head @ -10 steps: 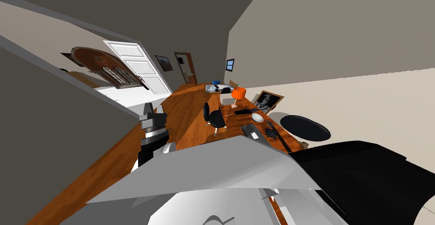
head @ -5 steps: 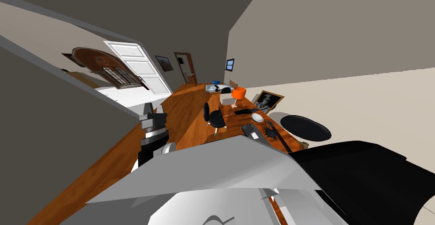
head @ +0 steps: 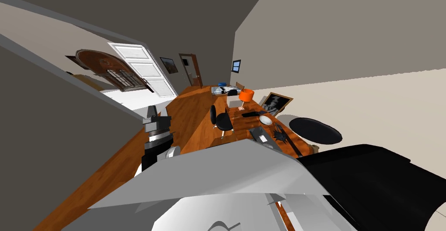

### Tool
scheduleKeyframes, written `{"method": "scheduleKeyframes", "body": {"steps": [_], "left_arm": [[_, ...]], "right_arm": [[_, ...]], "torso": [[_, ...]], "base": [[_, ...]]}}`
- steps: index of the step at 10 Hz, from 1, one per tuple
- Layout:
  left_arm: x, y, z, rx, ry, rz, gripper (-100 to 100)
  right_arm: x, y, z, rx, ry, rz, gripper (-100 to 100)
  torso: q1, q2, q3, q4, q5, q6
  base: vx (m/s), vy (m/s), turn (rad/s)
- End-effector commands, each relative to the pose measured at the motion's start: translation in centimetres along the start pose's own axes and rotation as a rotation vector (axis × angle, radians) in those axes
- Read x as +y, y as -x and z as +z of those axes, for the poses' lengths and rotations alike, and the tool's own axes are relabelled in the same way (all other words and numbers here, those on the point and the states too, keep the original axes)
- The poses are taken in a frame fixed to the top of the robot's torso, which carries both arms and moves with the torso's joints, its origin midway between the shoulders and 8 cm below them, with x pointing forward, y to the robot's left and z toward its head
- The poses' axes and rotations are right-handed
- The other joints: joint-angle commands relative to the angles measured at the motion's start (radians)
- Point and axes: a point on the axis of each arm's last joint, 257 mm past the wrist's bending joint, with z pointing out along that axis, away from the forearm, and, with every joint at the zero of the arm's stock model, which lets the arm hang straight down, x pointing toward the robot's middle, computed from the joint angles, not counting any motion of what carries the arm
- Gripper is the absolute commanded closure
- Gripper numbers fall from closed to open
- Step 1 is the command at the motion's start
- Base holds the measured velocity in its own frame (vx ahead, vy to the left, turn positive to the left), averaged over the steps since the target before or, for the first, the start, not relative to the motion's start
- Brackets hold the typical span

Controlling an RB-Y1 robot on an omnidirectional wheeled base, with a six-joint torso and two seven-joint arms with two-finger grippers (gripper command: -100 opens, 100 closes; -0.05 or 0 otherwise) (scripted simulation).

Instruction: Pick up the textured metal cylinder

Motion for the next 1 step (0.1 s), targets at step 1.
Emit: {"method": "scheduleKeyframes", "body": {"steps": [1], "left_arm": [[0.00,0.00,0.00,0.000,0.000,0.000,0]], "right_arm": [[0.00,0.00,0.00,0.000,0.000,0.000,0]], "torso": [[0.000,0.000,0.000,0.000,0.000,0.000]], "base": [[-0.002,0.009,-0.001]]}}
